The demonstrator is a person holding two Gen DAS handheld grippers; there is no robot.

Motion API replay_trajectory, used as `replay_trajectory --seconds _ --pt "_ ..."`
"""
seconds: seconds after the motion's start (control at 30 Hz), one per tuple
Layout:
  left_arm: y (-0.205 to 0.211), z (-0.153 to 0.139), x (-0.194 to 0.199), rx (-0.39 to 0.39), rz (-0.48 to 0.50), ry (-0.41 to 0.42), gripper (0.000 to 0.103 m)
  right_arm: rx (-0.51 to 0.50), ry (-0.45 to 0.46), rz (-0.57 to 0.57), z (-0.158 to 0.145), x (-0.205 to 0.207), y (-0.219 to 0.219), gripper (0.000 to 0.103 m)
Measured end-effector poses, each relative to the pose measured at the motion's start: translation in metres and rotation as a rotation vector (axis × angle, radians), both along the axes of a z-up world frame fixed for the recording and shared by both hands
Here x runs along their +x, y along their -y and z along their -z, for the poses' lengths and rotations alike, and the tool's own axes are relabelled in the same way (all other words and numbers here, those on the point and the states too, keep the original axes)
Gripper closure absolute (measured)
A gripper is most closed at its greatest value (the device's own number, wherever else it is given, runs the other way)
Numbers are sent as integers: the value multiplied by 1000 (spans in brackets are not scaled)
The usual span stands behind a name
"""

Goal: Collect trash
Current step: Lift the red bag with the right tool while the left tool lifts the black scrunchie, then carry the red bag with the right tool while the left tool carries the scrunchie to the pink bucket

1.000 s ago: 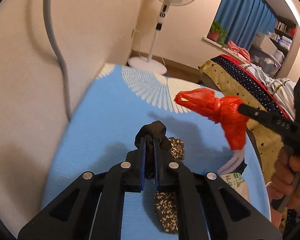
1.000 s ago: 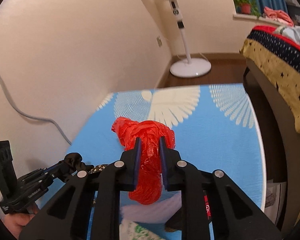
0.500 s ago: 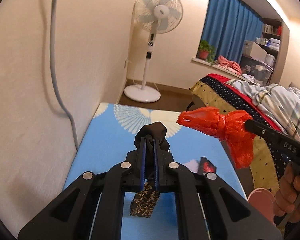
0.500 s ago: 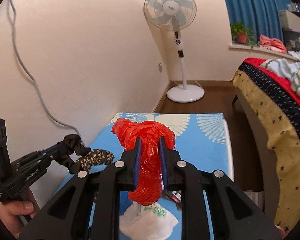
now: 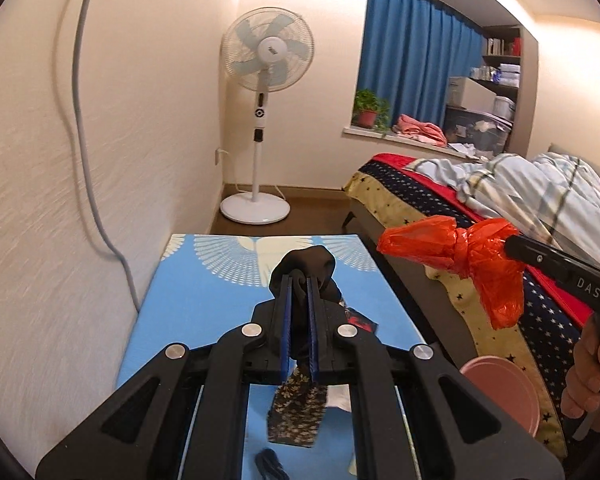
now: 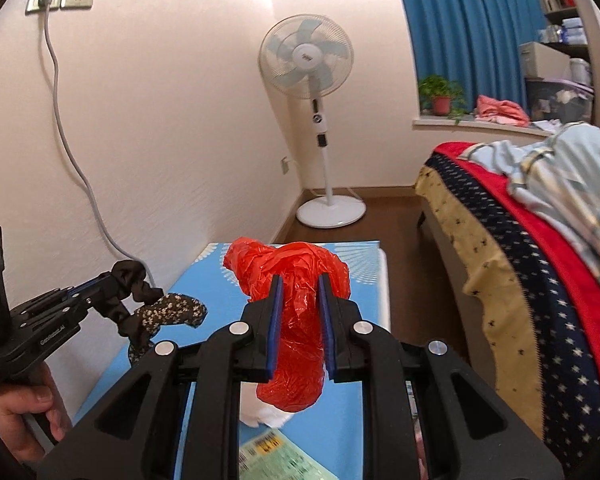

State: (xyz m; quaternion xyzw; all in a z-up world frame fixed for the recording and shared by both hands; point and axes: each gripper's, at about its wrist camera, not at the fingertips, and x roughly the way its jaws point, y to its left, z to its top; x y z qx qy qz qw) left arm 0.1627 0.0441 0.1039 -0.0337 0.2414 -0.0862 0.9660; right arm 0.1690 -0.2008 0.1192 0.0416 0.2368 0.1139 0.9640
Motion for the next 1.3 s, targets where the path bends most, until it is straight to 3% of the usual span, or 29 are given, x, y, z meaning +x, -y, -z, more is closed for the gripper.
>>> replay_trajectory --seconds 0.2,0.63,1.03,1.3 --pt "12 3 -22 -66 23 -31 96 -24 38 52 -6 -42 24 85" --pt "64 13 -64 -68 88 -19 96 -43 55 210 12 -115 69 85" --pt "105 25 -72 -80 161 -25 96 -13 17 364 35 -146 109 85" --pt "128 28 -68 -91 204 -33 96 -1 -9 435 46 -146 131 85"
